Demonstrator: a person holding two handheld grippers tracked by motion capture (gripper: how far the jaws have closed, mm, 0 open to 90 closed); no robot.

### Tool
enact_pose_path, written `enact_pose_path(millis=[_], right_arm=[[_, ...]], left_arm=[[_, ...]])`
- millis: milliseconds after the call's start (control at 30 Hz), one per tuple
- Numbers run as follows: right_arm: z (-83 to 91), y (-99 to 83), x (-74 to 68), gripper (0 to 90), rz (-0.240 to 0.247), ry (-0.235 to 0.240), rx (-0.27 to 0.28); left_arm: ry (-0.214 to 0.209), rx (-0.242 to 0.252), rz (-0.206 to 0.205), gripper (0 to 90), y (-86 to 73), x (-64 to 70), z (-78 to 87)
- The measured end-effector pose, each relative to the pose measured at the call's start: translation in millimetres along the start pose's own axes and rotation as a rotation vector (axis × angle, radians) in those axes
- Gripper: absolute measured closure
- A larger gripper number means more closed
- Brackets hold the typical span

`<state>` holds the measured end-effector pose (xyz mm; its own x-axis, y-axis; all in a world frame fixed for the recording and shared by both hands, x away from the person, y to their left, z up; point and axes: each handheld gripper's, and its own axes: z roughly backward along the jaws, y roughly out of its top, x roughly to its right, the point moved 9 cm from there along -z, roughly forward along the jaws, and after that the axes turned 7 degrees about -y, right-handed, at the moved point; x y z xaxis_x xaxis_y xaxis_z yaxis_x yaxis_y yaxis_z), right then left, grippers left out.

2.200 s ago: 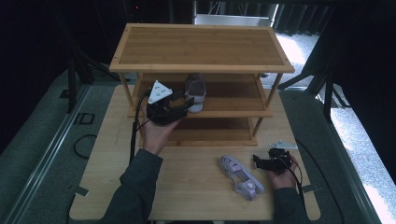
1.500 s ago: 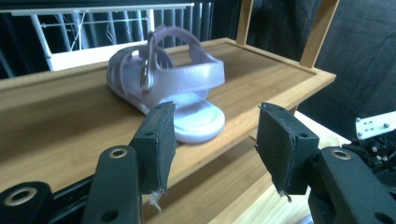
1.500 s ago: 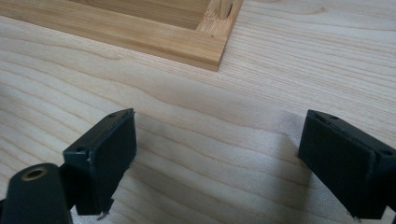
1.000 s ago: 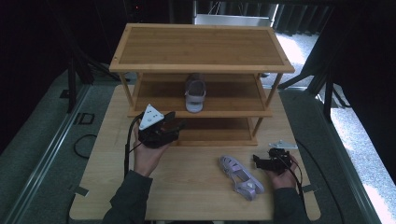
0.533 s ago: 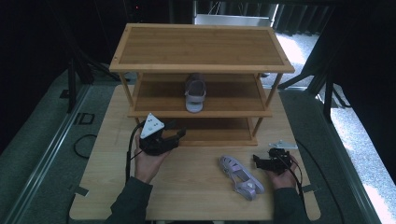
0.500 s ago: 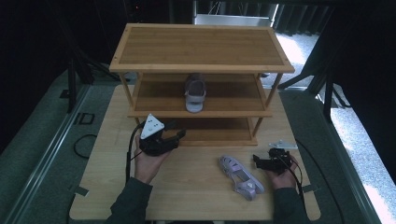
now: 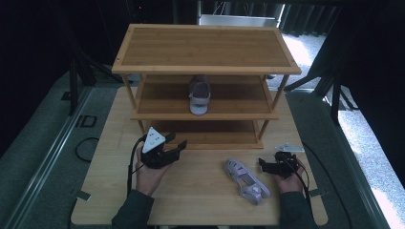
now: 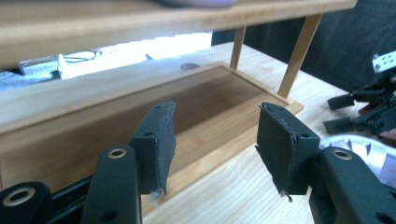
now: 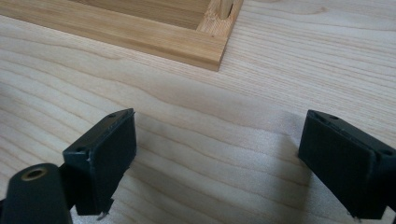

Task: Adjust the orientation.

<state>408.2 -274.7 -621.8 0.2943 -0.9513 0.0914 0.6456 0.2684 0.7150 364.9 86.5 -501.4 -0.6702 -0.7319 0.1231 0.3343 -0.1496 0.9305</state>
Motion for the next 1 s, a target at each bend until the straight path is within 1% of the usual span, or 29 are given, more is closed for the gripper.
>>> enact_pose_path(millis=[367, 667, 867, 967, 1000], right_arm=[[0.0, 0.1, 0.0, 10.9, 0.000, -0.001, 0.001], [0.4, -0.2, -0.3, 11.3, -0.003, -0.004, 0.000], [2.8, -0.3, 0.2, 19.0, -0.005, -0.007, 0.000], [4.7, -0.2, -0.6, 24.3, 0.003, -0.002, 0.002], [5.3, -0.3, -1.2, 25.3, 0.005, 0.000, 0.003]], left_arm=[[0.015, -0.064, 0.023, 47.3, -39.3, -6.8, -10.8], [0.043, -0.086, 0.049, 47.3, -65.6, -17.0, -14.1], [0.054, -0.099, 0.057, 47.4, -80.1, -20.8, -15.7], [0.065, -0.116, 0.041, 47.3, -87.3, -22.3, -19.0], [0.065, -0.122, 0.049, 47.3, -88.9, -23.0, -19.9]])
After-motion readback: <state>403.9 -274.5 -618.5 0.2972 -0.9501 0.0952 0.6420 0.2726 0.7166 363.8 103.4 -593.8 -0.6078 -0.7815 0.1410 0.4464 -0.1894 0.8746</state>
